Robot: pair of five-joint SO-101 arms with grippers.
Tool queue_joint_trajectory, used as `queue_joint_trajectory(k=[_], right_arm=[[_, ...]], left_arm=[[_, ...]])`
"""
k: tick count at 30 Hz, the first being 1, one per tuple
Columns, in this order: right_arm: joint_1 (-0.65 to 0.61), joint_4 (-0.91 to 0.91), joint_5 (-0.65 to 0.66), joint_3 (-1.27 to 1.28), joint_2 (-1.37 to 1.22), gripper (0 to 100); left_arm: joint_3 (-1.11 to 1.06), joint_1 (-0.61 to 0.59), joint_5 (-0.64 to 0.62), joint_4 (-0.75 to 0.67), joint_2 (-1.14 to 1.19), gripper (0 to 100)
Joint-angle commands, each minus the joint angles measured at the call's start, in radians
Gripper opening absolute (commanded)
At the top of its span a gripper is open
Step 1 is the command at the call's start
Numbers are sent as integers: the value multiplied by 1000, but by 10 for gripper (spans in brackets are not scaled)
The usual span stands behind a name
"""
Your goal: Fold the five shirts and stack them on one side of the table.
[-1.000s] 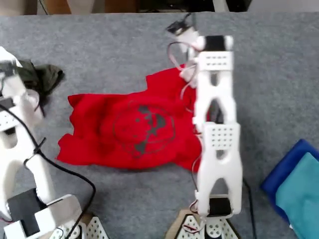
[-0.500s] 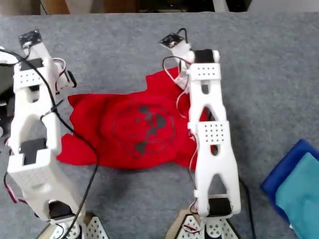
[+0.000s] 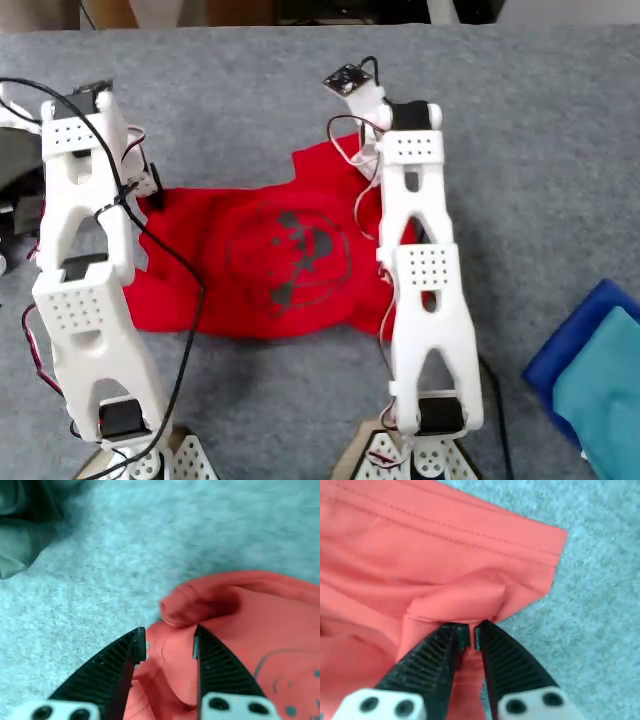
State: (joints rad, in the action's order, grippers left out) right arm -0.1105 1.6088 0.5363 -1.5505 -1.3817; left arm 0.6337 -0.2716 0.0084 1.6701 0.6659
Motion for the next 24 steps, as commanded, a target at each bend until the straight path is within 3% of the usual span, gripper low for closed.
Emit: queue_joint_trajectory(k=[1, 11, 24], right_arm=[[12, -18, -11, -47, 7, 5], [12, -18, -11, -47, 7, 5], [10, -18, -11, -47, 5, 5]], left_arm=[[114, -5, -43, 17, 12, 178], [180, 3, -44, -18, 21, 182], [34, 23, -44, -40, 22, 182]])
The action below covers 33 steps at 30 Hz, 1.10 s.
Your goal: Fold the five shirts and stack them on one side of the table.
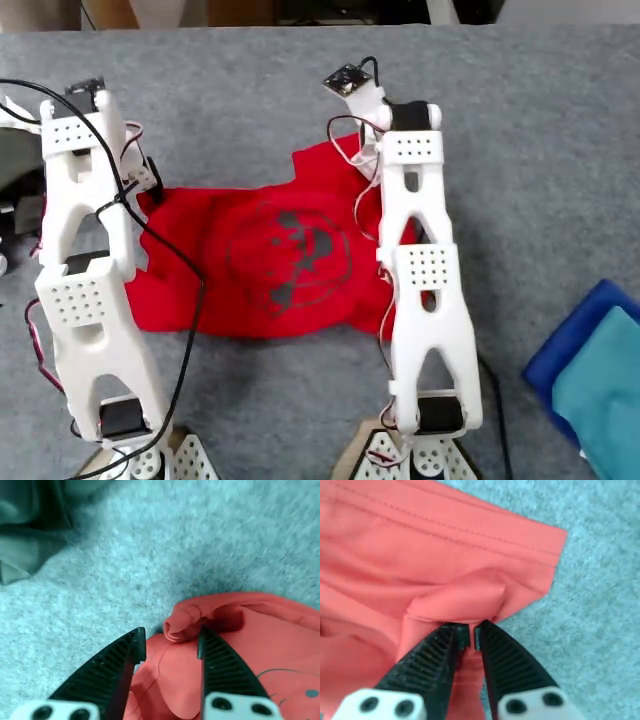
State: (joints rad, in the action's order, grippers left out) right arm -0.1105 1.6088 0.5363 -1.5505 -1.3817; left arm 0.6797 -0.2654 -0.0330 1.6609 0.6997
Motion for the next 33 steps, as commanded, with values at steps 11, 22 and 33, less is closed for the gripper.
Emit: queue_joint_trajectory(k=[11, 22, 33], right_arm=[[10, -18, -11, -47, 5, 5], [10, -18, -8, -47, 5, 5], [8, -11, -14, -51, 12, 9]], left_arm=[[-23, 17, -11, -138, 16, 51], [11, 18, -11, -130, 7, 19], [359, 20, -11, -84, 2, 19]])
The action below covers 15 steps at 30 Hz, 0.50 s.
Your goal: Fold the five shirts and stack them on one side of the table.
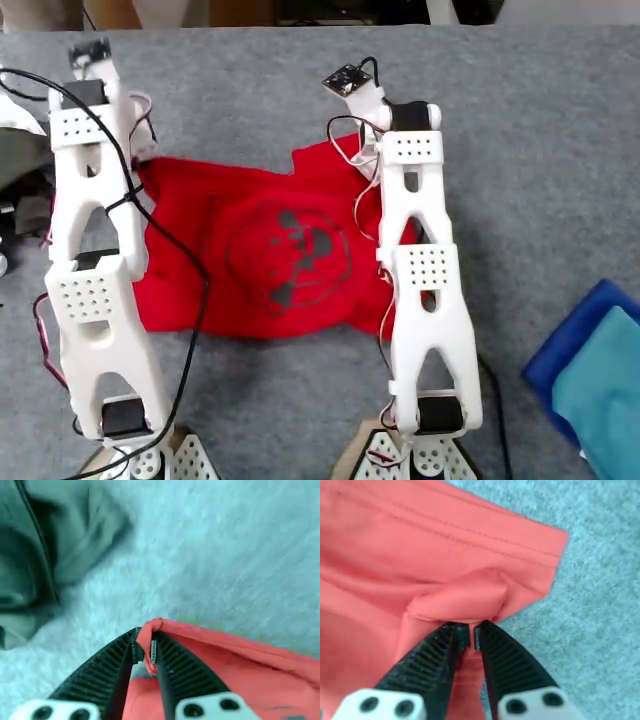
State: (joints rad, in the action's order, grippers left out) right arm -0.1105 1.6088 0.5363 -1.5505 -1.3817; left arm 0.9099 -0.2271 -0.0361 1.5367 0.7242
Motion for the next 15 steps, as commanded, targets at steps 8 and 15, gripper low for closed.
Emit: queue_joint_trajectory(k=[8, 15], right_arm=[[5, 52, -46, -102, 171, 214], [-85, -115, -110, -64, 216, 220]], left_arm=[[411, -103, 57, 212, -31, 19], [301, -101, 63, 153, -25, 19]])
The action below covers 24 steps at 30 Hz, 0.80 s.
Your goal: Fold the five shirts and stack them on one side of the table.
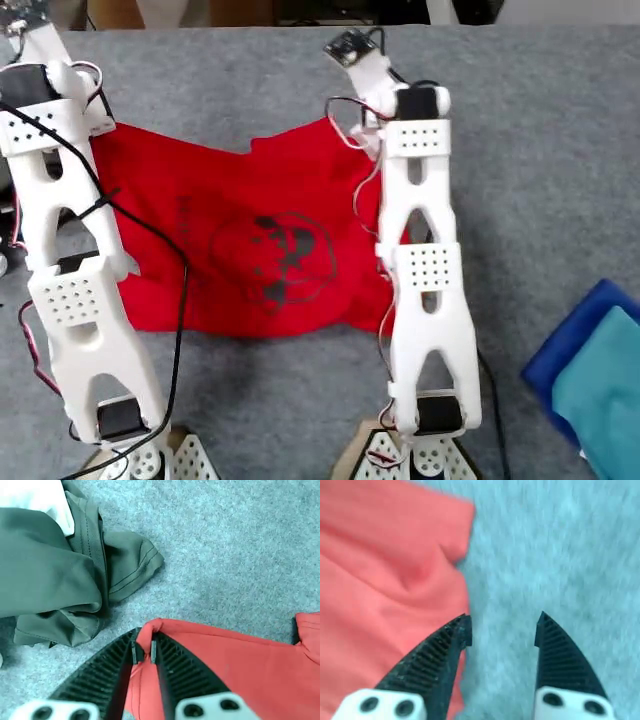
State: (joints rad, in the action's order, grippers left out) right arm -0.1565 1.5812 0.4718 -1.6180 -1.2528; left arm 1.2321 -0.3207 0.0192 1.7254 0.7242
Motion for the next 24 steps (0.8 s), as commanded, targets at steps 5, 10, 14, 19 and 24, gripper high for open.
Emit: queue_joint_trajectory(k=[5, 10, 14, 19, 24], right_arm=[[-61, -339, -109, 216, 84, 221], [-70, -344, -106, 328, 93, 217], [-74, -186, -23, 367, 91, 206], [-58, -37, -9, 374, 84, 27], [-47, 52, -6, 355, 59, 4]], left_arm=[[-86, 46, 8, -77, 42, 19], [-81, 83, 3, -91, 122, 19], [-91, 78, -6, -144, 180, 19], [-80, 63, -38, -178, 246, 19], [-81, -5, -34, -222, 297, 19]])
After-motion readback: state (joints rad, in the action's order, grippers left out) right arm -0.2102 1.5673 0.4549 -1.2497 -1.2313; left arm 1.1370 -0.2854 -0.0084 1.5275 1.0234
